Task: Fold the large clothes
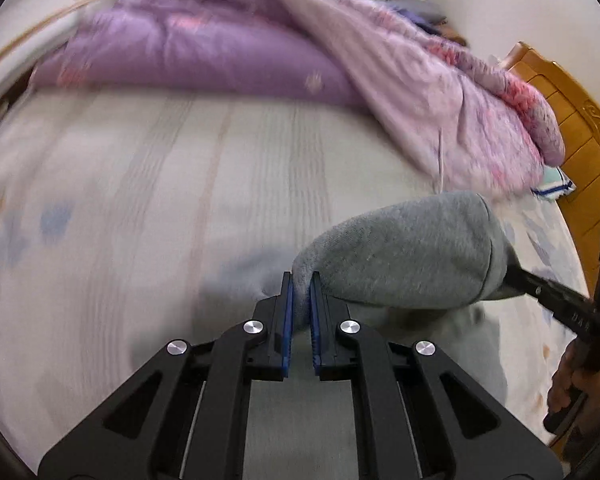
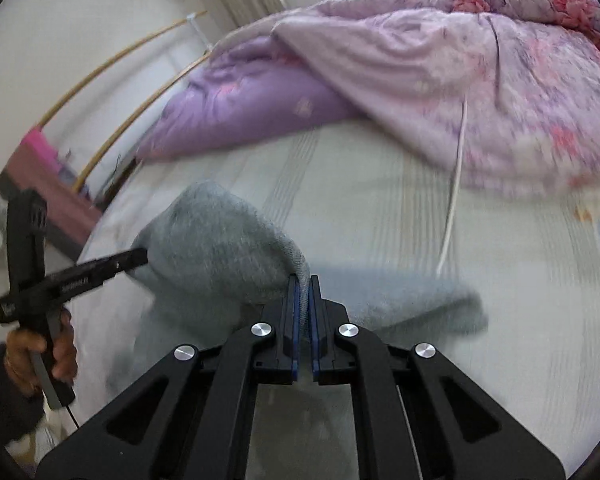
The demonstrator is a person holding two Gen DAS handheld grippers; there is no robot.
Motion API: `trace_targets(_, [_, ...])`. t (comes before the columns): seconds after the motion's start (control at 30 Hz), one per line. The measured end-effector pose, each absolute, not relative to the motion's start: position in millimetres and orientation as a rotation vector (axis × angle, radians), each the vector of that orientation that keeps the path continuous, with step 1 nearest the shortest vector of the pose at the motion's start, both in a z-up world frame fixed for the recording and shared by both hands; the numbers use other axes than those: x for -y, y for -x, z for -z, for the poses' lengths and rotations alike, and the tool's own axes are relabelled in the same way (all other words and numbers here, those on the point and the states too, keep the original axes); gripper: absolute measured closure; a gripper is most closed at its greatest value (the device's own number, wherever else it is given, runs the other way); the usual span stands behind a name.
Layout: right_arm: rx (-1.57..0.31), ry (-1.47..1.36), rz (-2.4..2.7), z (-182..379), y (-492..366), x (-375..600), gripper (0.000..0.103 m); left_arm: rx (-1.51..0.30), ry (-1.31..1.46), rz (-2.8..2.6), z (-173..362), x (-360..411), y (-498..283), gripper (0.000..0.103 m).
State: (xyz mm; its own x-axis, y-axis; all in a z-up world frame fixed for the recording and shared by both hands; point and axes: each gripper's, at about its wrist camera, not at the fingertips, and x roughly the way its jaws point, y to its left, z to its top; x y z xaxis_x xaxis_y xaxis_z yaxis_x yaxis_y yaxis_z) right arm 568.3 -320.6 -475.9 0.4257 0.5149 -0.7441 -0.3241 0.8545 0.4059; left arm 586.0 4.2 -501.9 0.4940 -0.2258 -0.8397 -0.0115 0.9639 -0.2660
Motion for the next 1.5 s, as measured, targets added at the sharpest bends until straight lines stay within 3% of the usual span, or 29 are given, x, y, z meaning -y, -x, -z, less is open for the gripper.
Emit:
trace_targets(0.2, [-1.291, -0.248, -0.386, 528.4, -488.3, 319.3, 0.094, -1.366, 0.419, 0.052, 558.5, -6.0, -502.1, 0.095])
trace_targets(0.3, [-1.317, -0.417, -0.307, 517.5, -470.5, 335.3, 0.086, -1.341, 0.545, 0.018, 548.1, -16.1, -481.2, 0.092])
trace_targets(0.33, [-1.316, -0.469, -0.293, 514.2, -468.4, 339.9, 0.079, -1.308, 0.579, 0.010, 539.2, -18.2, -475.0, 0.080])
trace_targets(0.37, [-1.313, -0.537, -0.287, 510.6, -462.6, 344.2, 0.065, -1.277, 0.614, 0.001, 531.2, -19.1, -470.5, 0.056])
trace_targets(0.43, [-1.291, -0.637, -0.239, 503.2, -463.4, 351.6, 0.051, -1.228, 0.679, 0.008, 521.1, -16.8, -467.6, 0.046])
trace_targets(0.63, [-1.383, -0.722, -0.190, 532.1, -485.5, 336.7, 0.049, -1.326, 0.674, 0.029, 547.7, 19.9, -493.8, 0.044])
trace_targets(0.67, [-1.422, -0.748, -0.191, 544.1, -485.6, 333.4, 0.052, -1.368, 0.675, 0.023, 558.9, 25.4, -497.6, 0.044])
trace_targets(0.7, [-1.443, -0.830, -0.222, 559.6, -485.4, 330.8, 0.060, -1.384, 0.663, 0.004, 568.2, 29.7, -499.7, 0.045])
trace_targets(0.73, [-1.469, -0.861, -0.226, 567.1, -485.4, 328.1, 0.095, -1.397, 0.642, -0.008, 574.0, 32.3, -499.0, 0.050])
trace_targets(0.77, [-1.483, -0.876, -0.217, 569.8, -482.1, 327.0, 0.099, -1.409, 0.617, -0.027, 576.6, 32.9, -497.7, 0.071])
trace_targets(0.8, [-1.462, -0.865, -0.220, 562.4, -476.7, 326.1, 0.099, -1.411, 0.594, -0.044, 575.0, 31.9, -495.4, 0.076])
trace_targets(0.9, [-1.416, -0.820, -0.234, 539.8, -459.3, 323.7, 0.099, -1.373, 0.572, -0.038, 559.9, 22.9, -484.6, 0.077])
trace_targets(1.03, [-1.486, -0.850, -0.167, 572.9, -434.7, 328.6, 0.099, -1.411, 0.541, -0.051, 566.2, 12.1, -474.3, 0.077])
trace_targets(1.2, [-1.486, -0.785, -0.106, 551.0, -440.0, 334.9, 0.081, -1.371, 0.618, -0.058, 553.0, -7.0, -481.3, 0.076])
trace_targets(1.27, [-1.459, -0.721, -0.078, 530.0, -443.6, 339.0, 0.061, -1.323, 0.618, -0.053, 537.1, -14.4, -492.8, 0.071])
trace_targets(1.37, [-1.371, -0.627, -0.044, 498.9, -470.0, 352.1, 0.059, -1.265, 0.614, -0.059, 520.8, -23.6, -519.0, 0.052])
trace_targets(1.5, [-1.283, -0.619, -0.052, 488.7, -533.0, 364.6, 0.056, -1.249, 0.557, -0.088, 517.7, -24.7, -565.2, 0.051])
